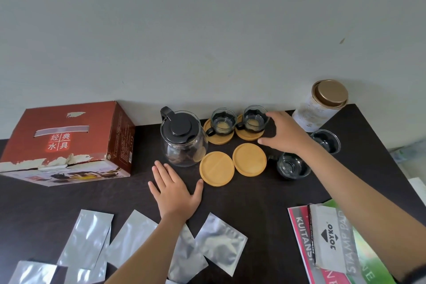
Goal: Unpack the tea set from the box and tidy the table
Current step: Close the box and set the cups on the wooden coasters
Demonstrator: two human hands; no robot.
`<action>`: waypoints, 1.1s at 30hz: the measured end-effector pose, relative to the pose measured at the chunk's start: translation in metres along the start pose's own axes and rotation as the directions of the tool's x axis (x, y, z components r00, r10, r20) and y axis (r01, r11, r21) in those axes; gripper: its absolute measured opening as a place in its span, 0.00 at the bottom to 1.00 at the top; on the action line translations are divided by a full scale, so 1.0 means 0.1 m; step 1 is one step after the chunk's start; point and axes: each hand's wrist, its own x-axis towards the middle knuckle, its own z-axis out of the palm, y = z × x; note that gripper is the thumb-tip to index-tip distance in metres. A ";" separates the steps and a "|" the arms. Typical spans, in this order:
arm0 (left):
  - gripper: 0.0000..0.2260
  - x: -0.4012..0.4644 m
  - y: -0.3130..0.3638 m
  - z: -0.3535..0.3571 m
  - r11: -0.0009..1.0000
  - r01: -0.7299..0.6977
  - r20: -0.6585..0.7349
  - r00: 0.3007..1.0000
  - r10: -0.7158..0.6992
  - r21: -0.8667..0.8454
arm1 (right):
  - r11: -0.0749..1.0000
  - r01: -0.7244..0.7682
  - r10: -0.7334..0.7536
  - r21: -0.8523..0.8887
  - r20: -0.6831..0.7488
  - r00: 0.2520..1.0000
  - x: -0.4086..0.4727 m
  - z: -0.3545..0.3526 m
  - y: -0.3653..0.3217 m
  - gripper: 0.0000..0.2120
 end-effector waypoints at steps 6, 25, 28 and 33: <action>0.48 -0.01 0.00 0.01 1.000 -0.007 -0.012 1.000 0.007 -0.017 | 0.971 -0.129 0.160 -0.203 0.147 0.976 -0.50 -0.12 0.23 0.47; 0.49 -0.01 0.01 0.01 1.000 -0.004 0.004 1.000 0.004 0.001 | 0.974 -0.226 0.223 -0.021 -0.100 0.970 -0.80 0.23 0.28 0.40; 0.49 -0.01 0.01 0.01 1.000 -0.004 0.002 1.000 0.004 0.003 | 0.994 -0.105 0.107 0.029 -0.104 0.989 -0.77 0.21 0.18 0.40; 0.49 -0.01 0.01 0.01 1.000 -0.005 -0.004 1.000 0.005 -0.015 | 0.994 0.088 -0.084 0.058 -0.065 0.994 -0.66 0.20 -0.15 0.39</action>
